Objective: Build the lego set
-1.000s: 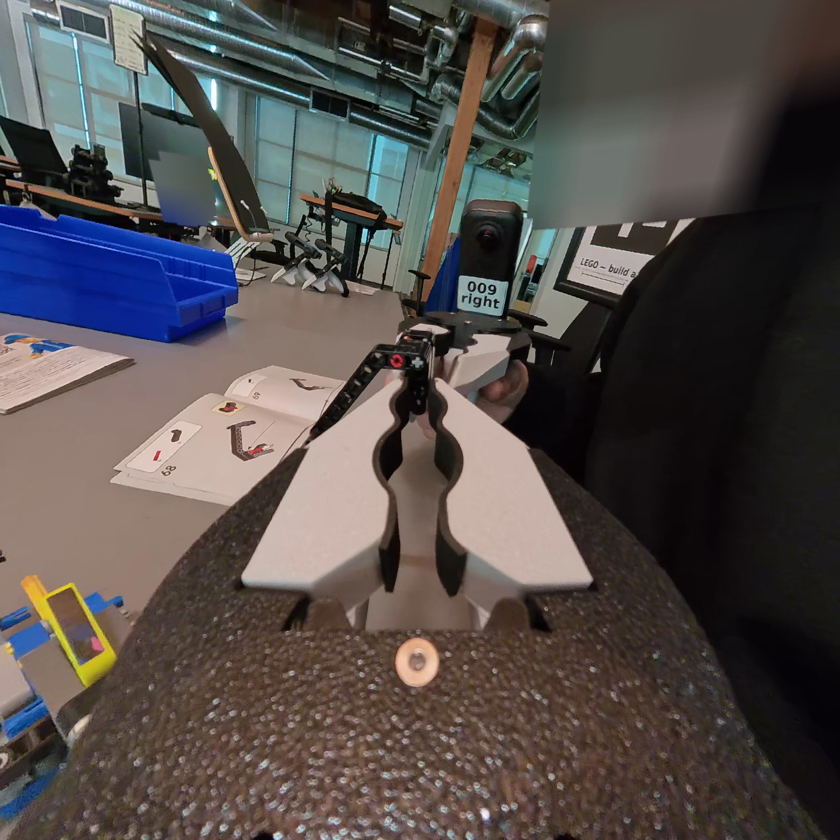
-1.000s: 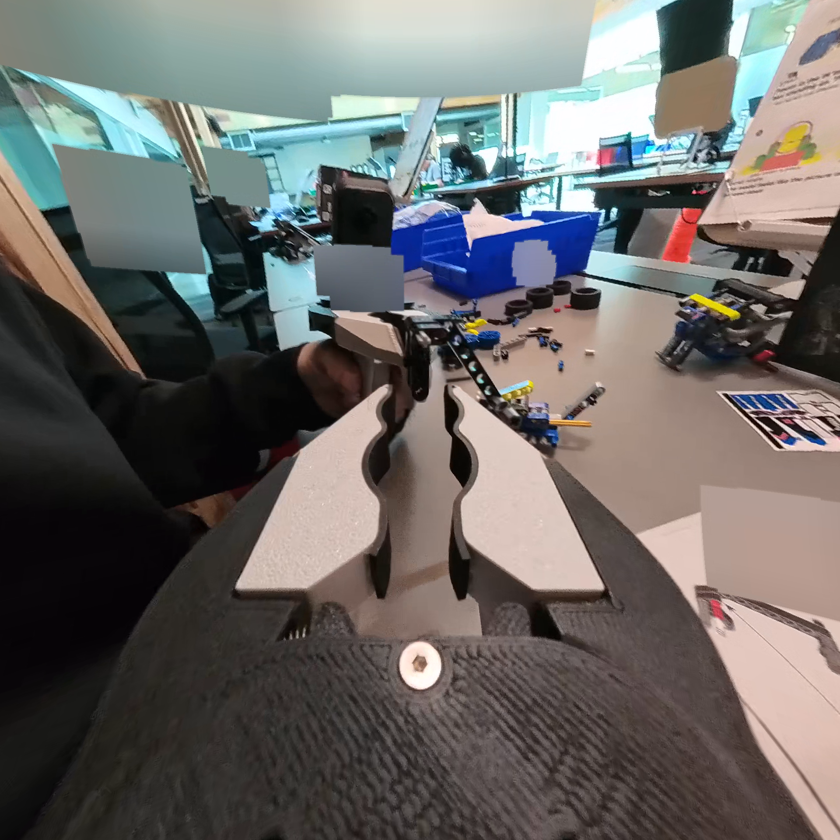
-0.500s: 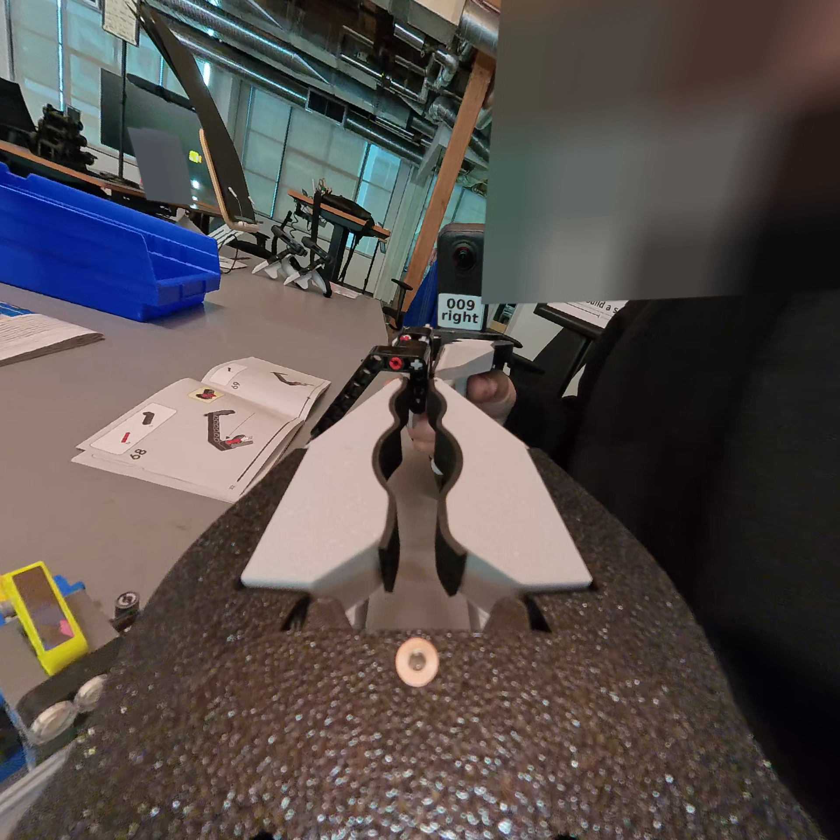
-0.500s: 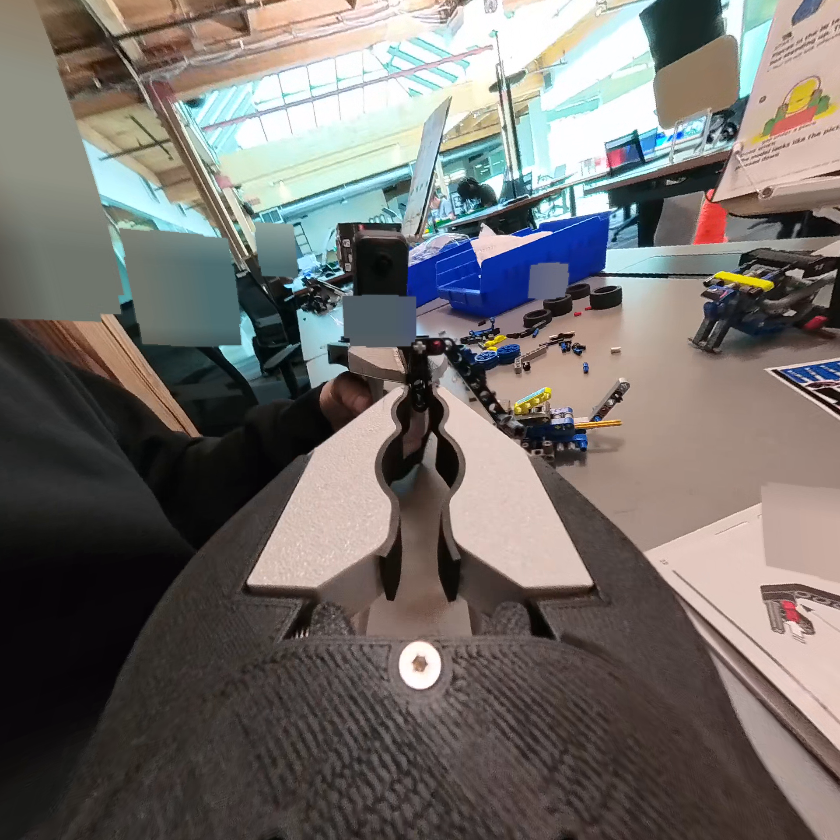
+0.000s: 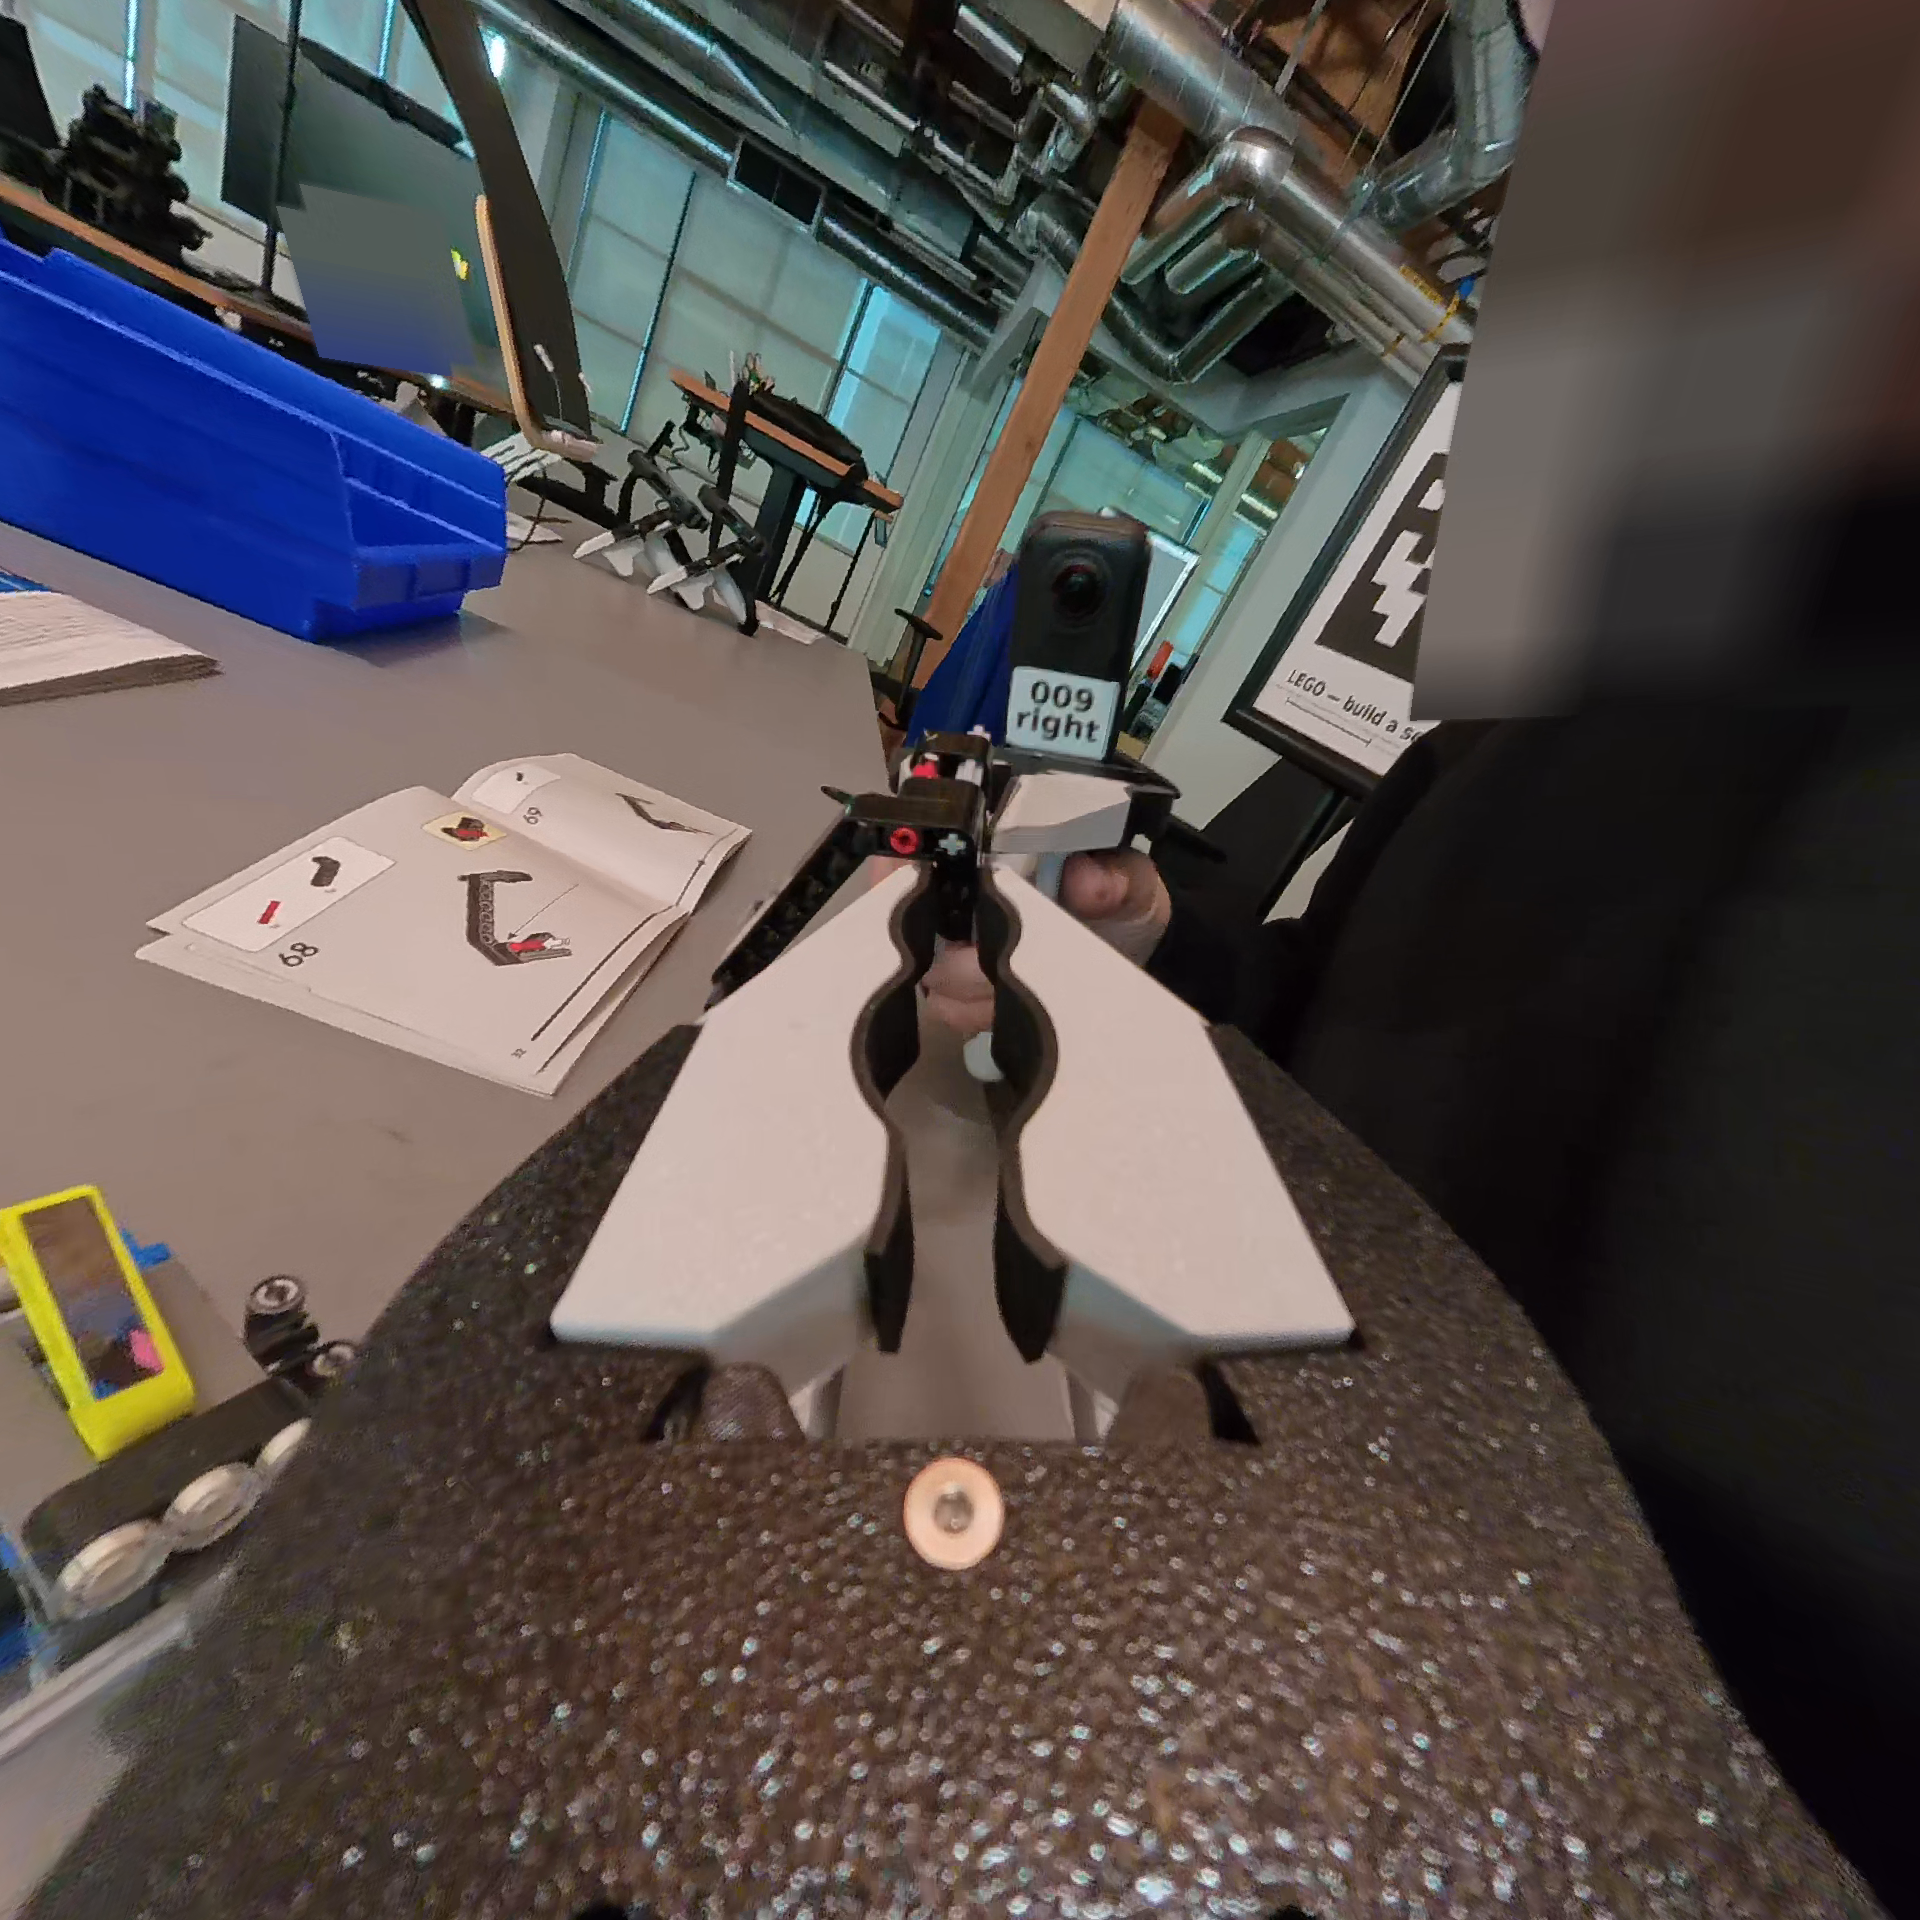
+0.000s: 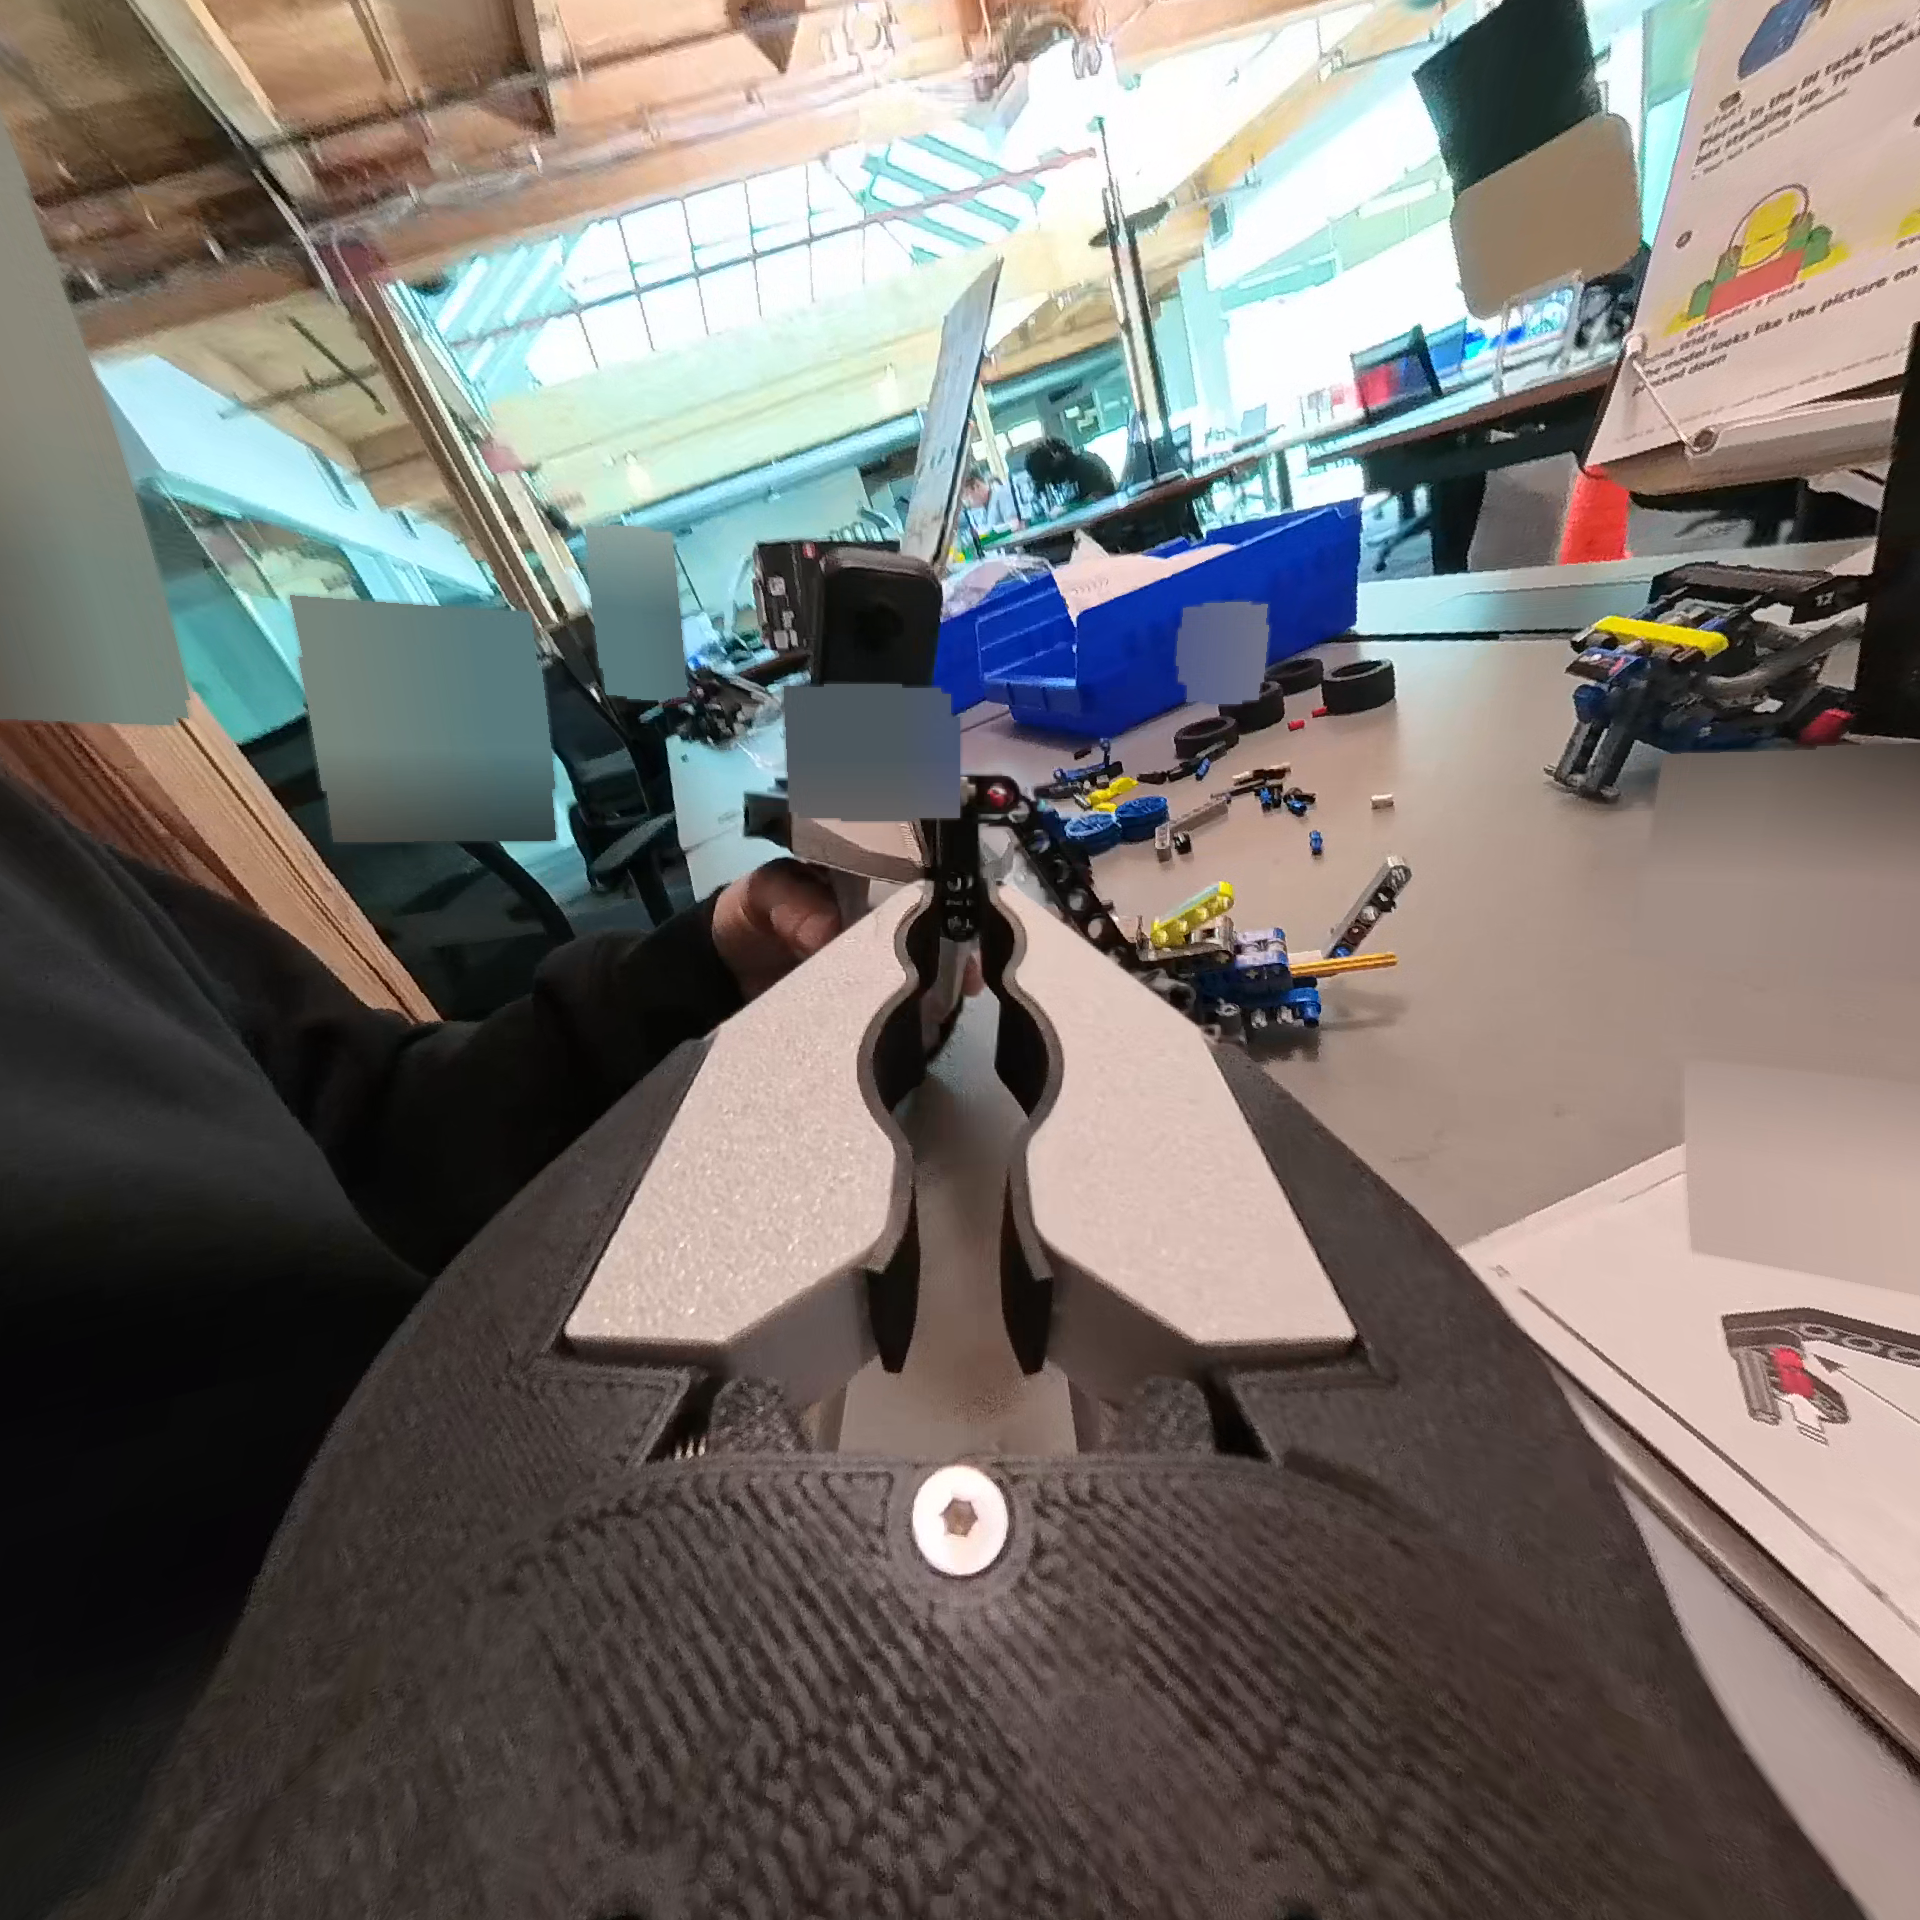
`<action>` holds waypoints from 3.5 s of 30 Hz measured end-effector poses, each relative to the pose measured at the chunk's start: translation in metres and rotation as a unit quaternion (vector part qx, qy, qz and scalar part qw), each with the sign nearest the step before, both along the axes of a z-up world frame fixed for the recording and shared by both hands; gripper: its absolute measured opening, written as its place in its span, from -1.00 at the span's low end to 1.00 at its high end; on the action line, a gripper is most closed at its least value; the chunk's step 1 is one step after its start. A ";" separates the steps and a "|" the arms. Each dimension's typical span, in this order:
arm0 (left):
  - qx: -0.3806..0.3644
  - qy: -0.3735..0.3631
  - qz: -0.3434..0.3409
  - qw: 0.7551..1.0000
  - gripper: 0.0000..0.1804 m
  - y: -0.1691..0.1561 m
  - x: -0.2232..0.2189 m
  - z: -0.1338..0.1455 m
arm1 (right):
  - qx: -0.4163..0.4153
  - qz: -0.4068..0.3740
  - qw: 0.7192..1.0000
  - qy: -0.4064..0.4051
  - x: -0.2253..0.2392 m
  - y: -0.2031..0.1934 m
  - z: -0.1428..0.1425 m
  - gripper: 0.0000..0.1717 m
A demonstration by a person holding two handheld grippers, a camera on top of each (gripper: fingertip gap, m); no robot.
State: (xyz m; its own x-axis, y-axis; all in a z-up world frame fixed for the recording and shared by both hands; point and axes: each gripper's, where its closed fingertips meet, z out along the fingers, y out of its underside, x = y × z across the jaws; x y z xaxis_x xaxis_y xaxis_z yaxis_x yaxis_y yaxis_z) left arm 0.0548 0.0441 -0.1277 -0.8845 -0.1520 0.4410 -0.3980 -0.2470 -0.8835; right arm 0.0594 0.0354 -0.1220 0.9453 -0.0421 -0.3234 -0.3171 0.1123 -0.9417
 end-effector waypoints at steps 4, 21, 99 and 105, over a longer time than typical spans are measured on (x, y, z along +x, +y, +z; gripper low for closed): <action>0.002 0.012 0.005 1.000 -0.96 0.001 0.003 -0.003 | 0.001 -0.008 1.000 0.009 0.003 0.001 -0.005 -0.95; 0.047 0.016 -0.008 0.999 -0.96 -0.003 0.000 -0.014 | -0.003 0.026 0.999 0.041 -0.001 0.001 -0.017 -0.94; 0.047 -0.019 -0.007 0.999 -0.96 -0.020 -0.005 0.000 | -0.005 0.040 0.996 -0.081 -0.005 -0.022 -0.002 -0.95; 0.039 -0.028 0.004 0.999 -0.96 -0.012 -0.015 0.004 | 0.002 0.056 0.997 -0.057 -0.015 -0.015 0.003 -0.95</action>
